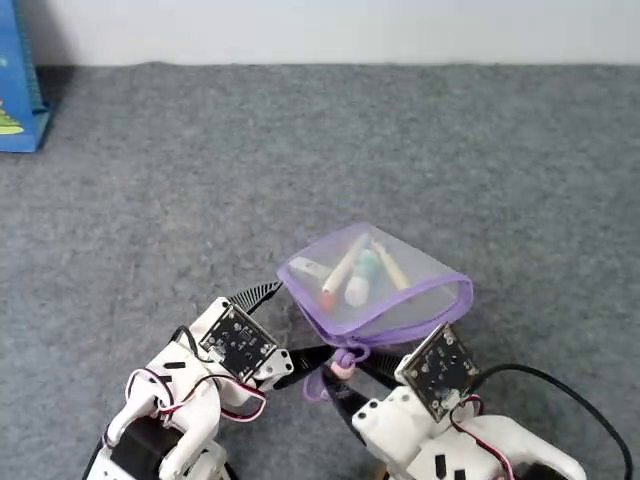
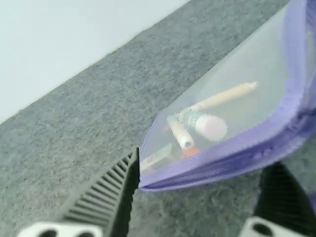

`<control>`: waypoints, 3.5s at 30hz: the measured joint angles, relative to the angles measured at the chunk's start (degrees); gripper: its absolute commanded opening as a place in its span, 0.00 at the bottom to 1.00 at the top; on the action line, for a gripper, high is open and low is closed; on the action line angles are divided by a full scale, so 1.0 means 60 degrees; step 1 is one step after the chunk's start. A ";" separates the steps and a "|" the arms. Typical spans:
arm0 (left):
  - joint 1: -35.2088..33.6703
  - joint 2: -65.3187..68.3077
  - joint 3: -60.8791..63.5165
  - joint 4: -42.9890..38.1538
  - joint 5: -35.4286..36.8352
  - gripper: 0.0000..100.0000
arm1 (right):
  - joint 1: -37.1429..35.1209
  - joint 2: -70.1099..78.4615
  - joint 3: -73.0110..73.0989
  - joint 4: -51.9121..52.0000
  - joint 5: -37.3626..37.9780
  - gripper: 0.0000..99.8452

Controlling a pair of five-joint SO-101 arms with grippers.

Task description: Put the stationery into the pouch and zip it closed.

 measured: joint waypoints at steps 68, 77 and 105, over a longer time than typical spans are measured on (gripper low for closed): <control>0.0864 -0.0044 0.0513 -0.0352 0.0015 0.01 | 0.9451 0.0176 0.3136 -0.8352 -0.0410 0.01; 0.0864 -0.0044 0.0513 -0.0352 0.0015 0.01 | 1.0051 0.0117 0.4015 -0.9304 -0.0044 0.01; -0.1861 -0.0044 -0.1612 0.2095 0.2711 0.38 | 0.9392 -0.0029 0.5026 -0.7004 -0.0015 0.01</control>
